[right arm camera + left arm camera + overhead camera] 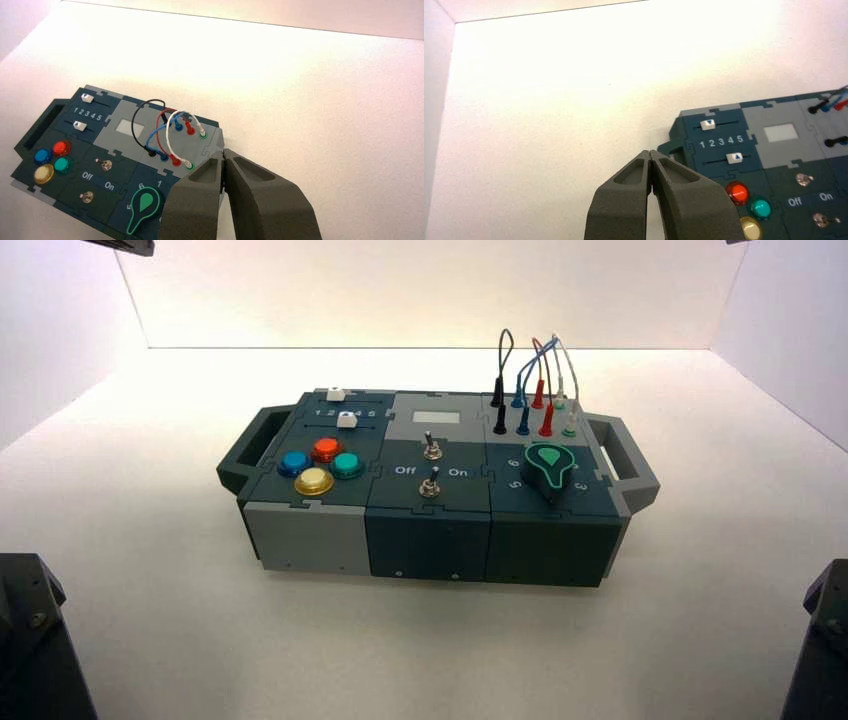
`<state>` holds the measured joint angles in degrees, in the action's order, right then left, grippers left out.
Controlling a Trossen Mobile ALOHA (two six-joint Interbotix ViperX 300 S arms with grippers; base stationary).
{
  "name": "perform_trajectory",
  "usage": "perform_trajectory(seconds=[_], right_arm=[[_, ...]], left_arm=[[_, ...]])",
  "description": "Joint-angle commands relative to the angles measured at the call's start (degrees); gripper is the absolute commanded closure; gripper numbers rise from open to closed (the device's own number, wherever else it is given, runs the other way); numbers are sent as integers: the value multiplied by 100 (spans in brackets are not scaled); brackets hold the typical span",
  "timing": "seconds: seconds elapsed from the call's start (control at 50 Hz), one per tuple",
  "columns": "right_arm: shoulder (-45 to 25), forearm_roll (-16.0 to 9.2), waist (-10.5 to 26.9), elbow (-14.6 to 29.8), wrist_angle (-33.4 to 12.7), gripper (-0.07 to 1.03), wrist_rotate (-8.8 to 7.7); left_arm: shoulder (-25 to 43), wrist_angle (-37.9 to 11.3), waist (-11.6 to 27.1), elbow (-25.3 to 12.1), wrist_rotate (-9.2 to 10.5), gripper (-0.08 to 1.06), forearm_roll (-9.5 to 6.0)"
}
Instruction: Push the yellow button with the left gripper.
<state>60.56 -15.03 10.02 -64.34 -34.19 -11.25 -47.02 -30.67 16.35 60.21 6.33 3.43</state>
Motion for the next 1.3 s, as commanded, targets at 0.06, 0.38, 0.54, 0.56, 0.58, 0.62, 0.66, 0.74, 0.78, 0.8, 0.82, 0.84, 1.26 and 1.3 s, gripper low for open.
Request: perform_trajectory(seconds=[0.06,0.38,0.54,0.56,0.58,0.62,0.66,0.74,0.78,0.8,0.82,0.84,1.26,1.3], right_arm=[[-35,-26,35,185,26,99,0],[-35,-18,35,176,35,99,-9],[-53,-18,35,176,35,99,-9],[-53,-18,35,176,35,99,-9],[-62,-26,35,176,35,99,-18],[-79,-26,35,185,35,99,-9],[-88,-26,35,185,35,99,-9],[-132,-26,35,185,35,99,-9],[-158,-26,35,185,35,99,-9],[-167,-26,35,185,35,99,-9],[-176,-26,35,185,35,99,-9],[-176,-26,35,185,35,99,-9],[-378,-26,35,185,18,99,-9],[-396,-35,35,185,18,99,-9]], left_arm=[[-44,26,53,-176,70,101,0],[-299,18,62,-149,70,101,-9],[-290,18,62,-141,62,101,-9],[-290,18,70,-141,62,101,-9],[-290,18,70,-141,62,101,-9],[-281,18,70,-141,62,101,-9],[-272,18,62,-141,62,101,-9],[-255,18,88,-132,70,101,-9],[-246,9,141,-141,62,101,-35],[-237,9,158,-132,62,101,-35],[-229,0,193,-132,70,101,-53],[-211,-9,255,-132,62,101,-53],[677,-879,1758,-369,114,101,-527],[782,-1002,1802,-404,97,101,-642]])
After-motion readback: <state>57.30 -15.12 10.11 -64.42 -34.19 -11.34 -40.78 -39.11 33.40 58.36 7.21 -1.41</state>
